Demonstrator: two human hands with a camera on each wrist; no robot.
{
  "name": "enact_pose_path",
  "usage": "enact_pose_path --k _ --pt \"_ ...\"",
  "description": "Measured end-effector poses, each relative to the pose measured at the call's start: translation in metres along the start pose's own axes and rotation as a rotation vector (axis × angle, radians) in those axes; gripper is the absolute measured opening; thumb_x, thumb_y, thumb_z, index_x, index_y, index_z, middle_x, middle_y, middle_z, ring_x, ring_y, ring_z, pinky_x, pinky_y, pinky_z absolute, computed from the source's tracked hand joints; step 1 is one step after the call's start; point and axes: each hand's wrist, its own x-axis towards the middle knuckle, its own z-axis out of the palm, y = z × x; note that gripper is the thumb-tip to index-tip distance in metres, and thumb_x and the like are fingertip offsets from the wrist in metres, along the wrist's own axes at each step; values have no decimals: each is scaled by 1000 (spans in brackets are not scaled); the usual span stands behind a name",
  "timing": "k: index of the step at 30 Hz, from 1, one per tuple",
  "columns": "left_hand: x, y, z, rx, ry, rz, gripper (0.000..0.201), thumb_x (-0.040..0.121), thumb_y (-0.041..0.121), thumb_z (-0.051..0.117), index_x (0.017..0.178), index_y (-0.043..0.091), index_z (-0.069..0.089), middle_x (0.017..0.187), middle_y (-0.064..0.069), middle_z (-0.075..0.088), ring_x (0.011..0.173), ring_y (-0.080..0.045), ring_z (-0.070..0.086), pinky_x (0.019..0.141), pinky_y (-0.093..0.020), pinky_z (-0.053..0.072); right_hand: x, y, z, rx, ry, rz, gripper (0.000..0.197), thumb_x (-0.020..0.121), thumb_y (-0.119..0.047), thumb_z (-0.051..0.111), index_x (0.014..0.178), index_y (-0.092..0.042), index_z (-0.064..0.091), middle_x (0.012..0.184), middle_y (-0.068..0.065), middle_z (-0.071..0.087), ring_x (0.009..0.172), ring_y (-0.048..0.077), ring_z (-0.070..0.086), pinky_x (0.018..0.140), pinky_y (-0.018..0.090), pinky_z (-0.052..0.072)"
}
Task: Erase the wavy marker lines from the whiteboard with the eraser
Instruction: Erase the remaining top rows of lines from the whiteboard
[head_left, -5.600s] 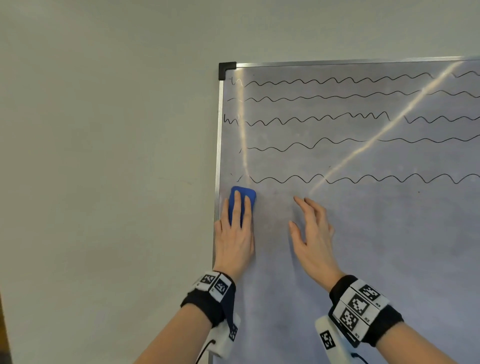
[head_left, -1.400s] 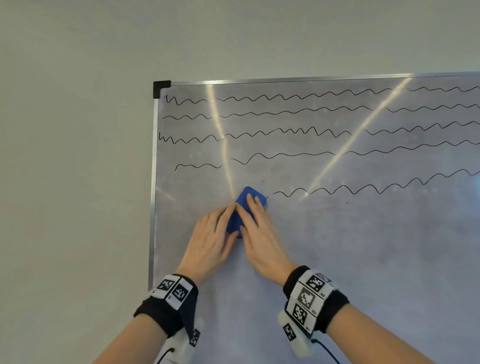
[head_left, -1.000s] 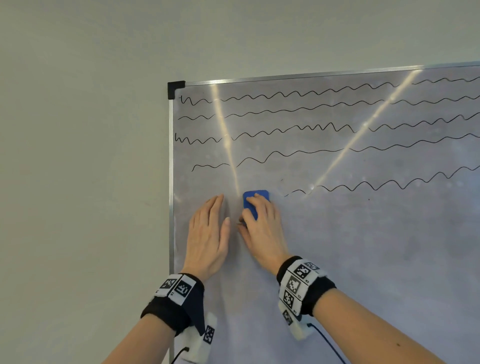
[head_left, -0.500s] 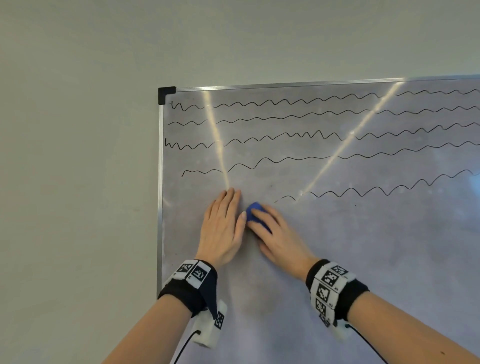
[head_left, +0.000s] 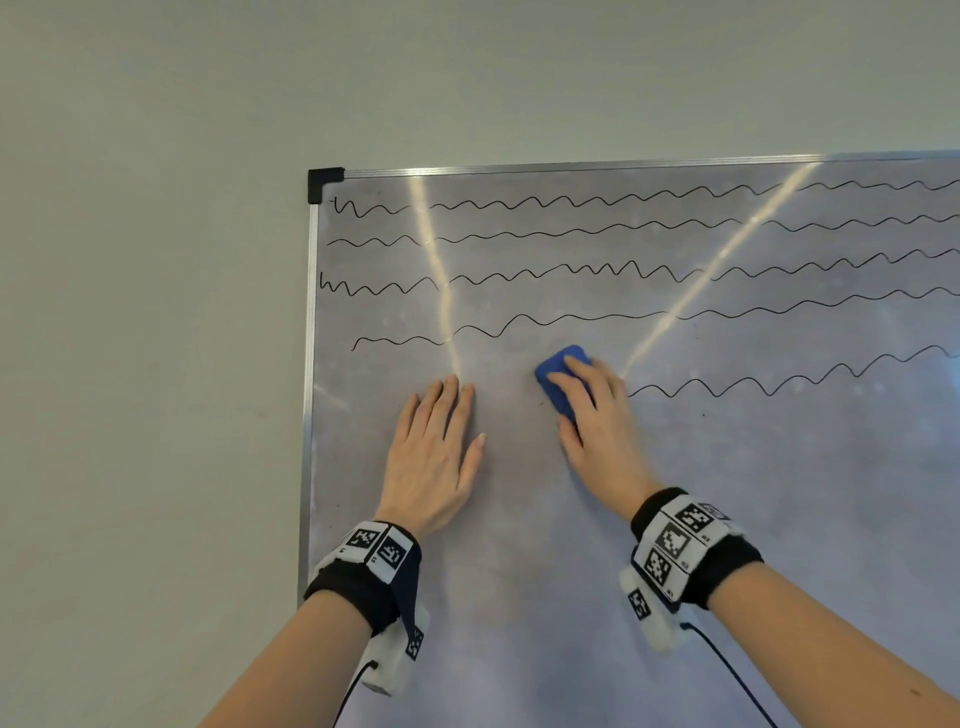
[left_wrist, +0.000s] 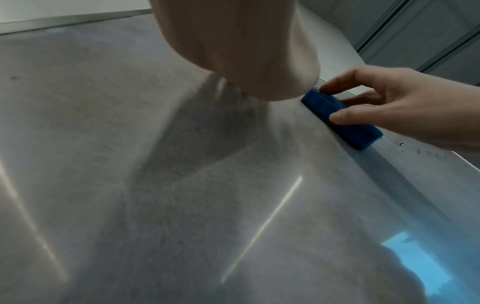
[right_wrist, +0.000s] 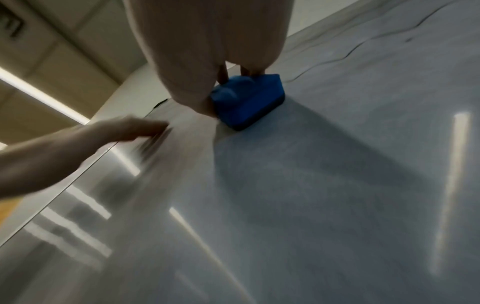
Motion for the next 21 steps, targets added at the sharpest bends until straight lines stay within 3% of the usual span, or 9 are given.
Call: enact_pose_path --k 2,6,9,11,13,16,17,19,21 --pt "1 0 -1 4 2 4 59 99 41 28 145 7 42 148 -14 43 137 -30 40 114 -43 20 -14 -9 8 -52 -22 -94 60 73 1 65 128 -9 42 132 16 46 121 38 37 103 48 38" --pt "1 1 -1 12 -2 -1 60 98 42 29 145 7 41 148 -14 43 137 -30 39 114 -42 20 -40 -12 10 -99 -314 -449 57 76 -9 55 131 -12 41 135 15 50 124 40 44 100 46 43" --pt "2 1 -3 21 4 1 60 98 42 30 144 6 42 146 -15 45 135 -31 41 114 -41 20 -8 7 -1 -82 -133 -238 56 72 1 62 125 -6 47 130 18 50 121 37 37 106 45 31" --pt "1 3 -3 31 1 3 61 98 43 29 144 6 42 146 -15 45 135 -32 40 114 -41 20 -4 3 -4 -50 -21 -76 59 70 4 67 124 -5 47 128 18 50 120 36 35 102 49 36" --pt "1 4 -3 25 2 -1 61 98 43 29 144 6 42 146 -15 45 135 -32 41 114 -41 21 -25 -9 5 -86 -52 -183 62 67 2 66 125 -4 45 128 19 52 121 36 36 103 48 36" --pt "1 3 -4 29 -1 1 62 98 44 29 145 6 41 146 -15 45 135 -32 41 113 -41 21 -48 -10 7 -119 -286 -433 59 74 -7 58 130 -9 40 135 16 49 125 38 42 102 46 39" --pt "1 3 -4 35 0 4 62 98 44 29 145 6 41 146 -15 45 135 -32 42 113 -41 21 -40 -1 4 -122 -258 -444 55 76 -7 52 129 -9 40 135 15 47 124 38 42 103 47 38" --pt "1 2 -5 44 1 7 62 98 44 29 145 6 41 146 -15 45 135 -33 41 114 -41 20 -14 14 -8 -91 -109 -283 50 76 -2 49 125 -7 42 131 13 43 119 35 38 102 49 35" --pt "1 3 -4 50 -4 8 62 98 44 28 146 6 40 147 -15 44 136 -33 40 114 -41 19 -1 16 -19 -61 35 -111 54 71 7 61 121 -4 45 127 13 41 115 35 37 99 52 39"
